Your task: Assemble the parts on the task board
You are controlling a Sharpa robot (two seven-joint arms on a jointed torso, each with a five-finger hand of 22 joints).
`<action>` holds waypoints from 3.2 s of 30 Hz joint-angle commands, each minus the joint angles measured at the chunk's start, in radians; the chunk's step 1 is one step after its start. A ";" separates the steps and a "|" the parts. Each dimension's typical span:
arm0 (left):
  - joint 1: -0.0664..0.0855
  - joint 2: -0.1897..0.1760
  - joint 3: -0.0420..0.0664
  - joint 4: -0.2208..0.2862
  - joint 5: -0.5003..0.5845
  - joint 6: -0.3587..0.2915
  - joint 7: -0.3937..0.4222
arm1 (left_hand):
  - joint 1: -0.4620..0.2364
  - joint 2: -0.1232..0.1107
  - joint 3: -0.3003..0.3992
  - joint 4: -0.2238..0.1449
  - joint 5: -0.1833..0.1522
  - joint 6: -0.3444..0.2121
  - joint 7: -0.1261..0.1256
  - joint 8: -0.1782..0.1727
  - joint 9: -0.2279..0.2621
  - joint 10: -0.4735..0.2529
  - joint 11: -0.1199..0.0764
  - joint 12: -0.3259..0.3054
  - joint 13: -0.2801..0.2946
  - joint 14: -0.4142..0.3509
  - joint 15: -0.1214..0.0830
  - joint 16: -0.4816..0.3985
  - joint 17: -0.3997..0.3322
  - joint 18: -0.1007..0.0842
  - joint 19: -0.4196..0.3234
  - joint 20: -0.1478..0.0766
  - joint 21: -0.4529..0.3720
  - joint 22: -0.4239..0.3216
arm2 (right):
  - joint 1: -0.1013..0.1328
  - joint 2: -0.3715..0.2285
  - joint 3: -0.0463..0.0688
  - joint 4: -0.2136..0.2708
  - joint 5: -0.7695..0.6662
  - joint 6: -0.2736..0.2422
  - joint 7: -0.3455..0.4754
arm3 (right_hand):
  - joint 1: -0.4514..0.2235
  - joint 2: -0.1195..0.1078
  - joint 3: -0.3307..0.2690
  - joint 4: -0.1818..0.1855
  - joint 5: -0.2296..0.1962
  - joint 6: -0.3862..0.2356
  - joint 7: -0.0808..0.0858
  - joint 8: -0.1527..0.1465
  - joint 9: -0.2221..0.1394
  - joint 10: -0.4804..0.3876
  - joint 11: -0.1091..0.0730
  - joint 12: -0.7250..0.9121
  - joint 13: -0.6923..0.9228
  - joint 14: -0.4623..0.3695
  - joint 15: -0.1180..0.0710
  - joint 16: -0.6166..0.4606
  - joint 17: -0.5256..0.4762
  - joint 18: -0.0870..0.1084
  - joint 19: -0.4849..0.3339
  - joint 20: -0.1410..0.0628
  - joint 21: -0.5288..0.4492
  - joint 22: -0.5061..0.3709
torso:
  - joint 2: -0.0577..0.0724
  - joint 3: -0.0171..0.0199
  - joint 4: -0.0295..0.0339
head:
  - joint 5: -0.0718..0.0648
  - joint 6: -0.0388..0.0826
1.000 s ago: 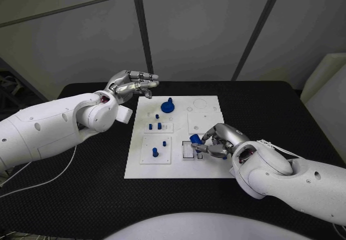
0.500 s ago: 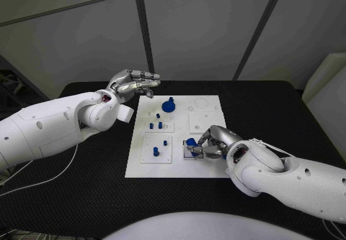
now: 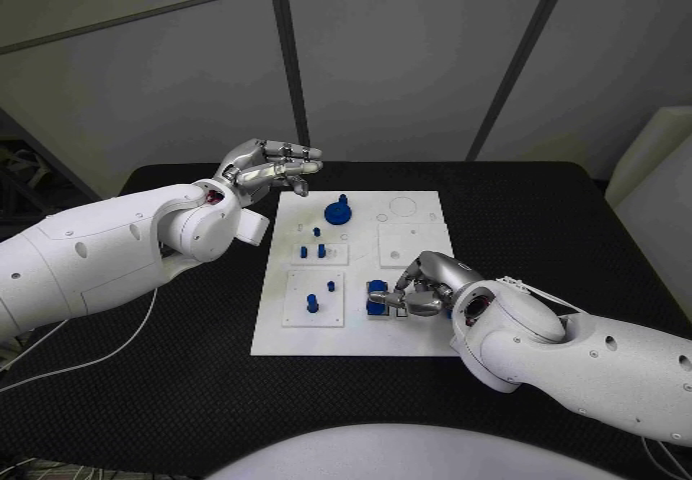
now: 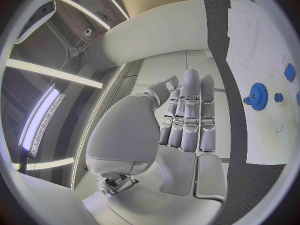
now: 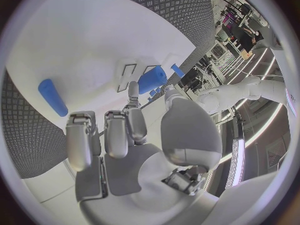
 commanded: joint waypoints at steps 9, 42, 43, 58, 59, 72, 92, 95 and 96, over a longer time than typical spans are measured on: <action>0.001 0.001 0.001 0.001 0.003 0.013 0.001 | -0.004 0.008 -0.006 0.001 0.004 0.003 -0.002 0.000 0.000 0.000 -0.003 0.001 0.000 0.002 0.000 -0.007 -0.002 -0.010 -0.006 0.001 -0.006 -0.002 | 0.002 0.002 0.001 -0.004 -0.010 -0.051 0.007 | -0.023 -0.004 -0.007 -0.001 -0.003 -0.006 0.002 -0.009 0.005 -0.022 -0.003 -0.052 -0.024 0.057 -0.007 -0.012 0.023 -0.004 0.097 -0.007 -0.007 0.254 | 0.001 0.0001 0.0012 | -0.002 -0.001; -0.007 -0.005 0.001 0.001 0.003 0.011 0.001 | -0.004 0.008 -0.006 0.001 0.004 0.003 -0.002 0.000 0.000 0.000 -0.003 0.001 0.000 0.002 0.000 -0.007 -0.002 -0.010 -0.006 0.001 -0.006 -0.002 | 0.002 -0.249 0.004 0.107 0.095 -0.111 0.165 | 0.327 0.068 0.042 -0.044 0.051 -0.056 0.024 -0.077 0.020 -0.024 0.014 -0.090 -0.031 0.057 0.007 -0.020 0.019 -0.002 0.093 0.006 -0.015 0.248 | -0.002 0.0010 -0.0036 | -0.022 0.013; -0.008 -0.005 0.001 0.001 0.003 0.011 0.002 | -0.004 0.008 -0.006 0.001 0.004 0.003 -0.002 0.000 0.000 0.000 -0.003 0.001 0.000 0.002 0.000 -0.007 -0.002 -0.010 -0.006 0.001 -0.006 -0.002 | 0.002 -0.263 0.004 0.104 0.088 -0.089 0.157 | 0.334 0.069 0.043 -0.048 0.067 -0.062 0.027 -0.078 0.011 -0.024 0.016 -0.093 -0.031 0.058 0.009 -0.019 0.021 -0.002 0.093 0.008 -0.014 0.249 | -0.002 0.0008 -0.0033 | -0.025 0.014; -0.012 -0.005 0.001 0.002 0.003 0.012 0.003 | -0.004 0.008 -0.006 0.001 0.004 0.003 -0.002 0.000 0.000 0.000 -0.003 0.001 0.000 0.002 0.000 -0.007 -0.002 -0.010 -0.006 0.001 -0.006 -0.002 | -0.002 -0.259 0.003 0.057 -0.049 0.040 0.053 | 0.322 0.060 0.029 -0.040 0.076 -0.053 0.027 -0.074 -0.005 -0.024 0.017 -0.099 -0.034 0.058 0.011 -0.020 0.019 -0.002 0.093 0.011 -0.014 0.249 | 0.000 0.0006 0.0005 | -0.047 0.017; -0.012 -0.005 0.001 0.002 0.003 0.012 0.003 | -0.004 0.008 -0.006 0.001 0.004 0.003 -0.002 0.000 0.000 0.000 -0.003 0.001 0.000 0.002 0.000 -0.007 -0.002 -0.010 -0.006 0.001 -0.006 -0.002 | -0.004 -0.257 0.003 0.055 -0.054 0.046 0.047 | 0.320 0.059 0.027 -0.038 0.076 -0.051 0.027 -0.074 -0.006 -0.024 0.017 -0.100 -0.033 0.057 0.011 -0.021 0.019 -0.002 0.093 0.012 -0.015 0.248 | 0.000 0.0007 0.0017 | -0.047 0.016; -0.013 -0.006 0.001 0.002 0.003 0.014 0.003 | -0.004 0.008 -0.006 0.001 0.004 0.003 -0.002 0.000 0.000 0.000 -0.003 0.001 0.000 0.002 0.000 -0.007 -0.002 -0.010 -0.006 0.001 -0.006 -0.002 | -0.023 -0.224 0.003 0.035 -0.130 0.099 -0.009 | 0.319 0.050 0.021 -0.034 0.076 -0.045 0.026 -0.073 -0.011 -0.025 0.016 -0.103 -0.035 0.057 0.011 -0.023 0.016 -0.001 0.092 0.012 -0.017 0.246 | 0.001 0.0015 0.0005 | -0.043 0.010; -0.014 -0.006 0.001 0.001 0.003 0.015 0.003 | -0.006 0.010 -0.008 0.002 0.005 0.004 -0.003 0.000 0.000 0.000 -0.003 0.001 0.000 0.002 0.000 -0.009 -0.001 -0.010 -0.006 0.002 -0.008 -0.003 | -0.036 -0.180 0.003 0.029 -0.206 0.130 -0.041 | 0.479 0.093 0.107 -0.171 0.260 -0.002 0.012 -0.072 -0.042 -0.021 0.003 -0.093 -0.017 0.060 -0.001 -0.016 0.033 -0.005 0.099 0.001 -0.005 0.257 | 0.000 0.0007 0.0002 | -0.038 0.006; -0.014 -0.006 0.001 0.001 0.003 0.016 0.003 | -0.006 0.010 -0.007 0.001 0.006 0.004 -0.003 0.000 0.000 0.000 -0.003 0.001 0.000 0.002 0.000 -0.009 -0.001 -0.010 -0.006 0.002 -0.008 -0.003 | -0.036 -0.183 0.003 0.048 -0.206 0.096 -0.042 | 0.474 0.095 0.111 -0.174 0.271 0.002 0.010 -0.071 -0.043 -0.017 0.002 -0.086 -0.012 0.061 -0.002 -0.014 0.037 -0.006 0.101 0.000 -0.001 0.260 | -0.001 0.0012 0.0000 | -0.037 0.005; -0.014 -0.006 0.001 0.001 0.003 0.016 0.003 | -0.006 0.010 -0.007 0.001 0.006 0.004 -0.003 0.000 0.000 0.000 -0.003 0.001 0.000 0.002 0.000 -0.009 -0.001 -0.010 -0.006 0.002 -0.008 -0.003 | -0.036 -0.185 0.003 0.056 -0.201 0.083 -0.043 | 0.472 0.096 0.111 -0.175 0.273 0.004 0.010 -0.071 -0.043 -0.016 0.001 -0.083 -0.010 0.061 -0.002 -0.014 0.038 -0.006 0.101 0.000 0.000 0.261 | -0.001 0.0012 0.0003 | -0.036 0.006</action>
